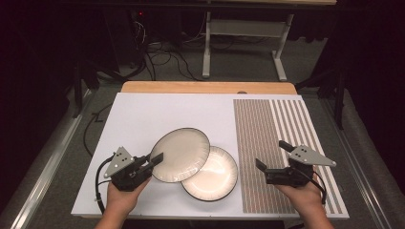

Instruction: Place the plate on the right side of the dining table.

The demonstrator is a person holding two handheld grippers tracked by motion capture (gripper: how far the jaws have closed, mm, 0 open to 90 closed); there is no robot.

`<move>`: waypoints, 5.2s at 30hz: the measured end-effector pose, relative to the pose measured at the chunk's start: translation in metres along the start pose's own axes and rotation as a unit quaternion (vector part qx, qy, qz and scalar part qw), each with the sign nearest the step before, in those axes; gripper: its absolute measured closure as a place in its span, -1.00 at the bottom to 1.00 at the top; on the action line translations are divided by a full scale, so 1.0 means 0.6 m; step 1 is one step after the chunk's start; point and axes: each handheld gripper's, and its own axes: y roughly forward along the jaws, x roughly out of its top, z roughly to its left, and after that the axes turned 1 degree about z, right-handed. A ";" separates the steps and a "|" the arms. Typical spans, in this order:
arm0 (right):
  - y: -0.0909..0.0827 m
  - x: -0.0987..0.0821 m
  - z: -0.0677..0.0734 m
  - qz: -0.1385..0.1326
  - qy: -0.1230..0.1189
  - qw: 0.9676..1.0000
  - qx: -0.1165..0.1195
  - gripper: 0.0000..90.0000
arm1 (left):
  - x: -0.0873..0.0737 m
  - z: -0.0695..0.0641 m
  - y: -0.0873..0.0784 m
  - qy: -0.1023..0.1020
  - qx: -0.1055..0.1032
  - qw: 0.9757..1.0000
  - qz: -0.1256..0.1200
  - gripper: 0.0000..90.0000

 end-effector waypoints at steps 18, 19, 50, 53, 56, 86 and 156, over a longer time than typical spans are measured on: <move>0.056 0.026 0.067 0.014 -0.031 0.998 0.048 -0.90 | 0.001 0.000 0.000 0.006 -0.002 1.000 0.002 0.72; 0.060 0.026 0.070 0.018 -0.034 0.998 0.050 -0.89 | 0.001 0.000 0.001 0.005 -0.002 1.000 0.001 0.72; 0.210 0.047 0.147 0.064 0.024 0.990 0.121 0.37 | 0.002 0.000 0.001 0.022 -0.006 1.000 0.002 0.72; 0.211 0.046 0.147 0.065 0.029 0.989 0.128 0.53 | 0.002 0.000 0.001 0.020 -0.007 1.000 0.001 0.72; 0.212 0.045 0.148 0.067 0.034 0.988 0.132 0.64 | 0.001 0.001 0.001 0.020 -0.008 1.000 0.002 0.72; 0.133 0.069 0.114 0.046 0.031 0.987 0.147 0.92 | 0.019 -0.026 0.025 -0.040 -0.032 0.998 -0.020 0.69; -0.090 -0.058 -0.191 0.026 0.127 0.991 -0.044 0.94 | 0.101 -0.247 0.418 -0.002 -0.107 0.985 0.136 0.60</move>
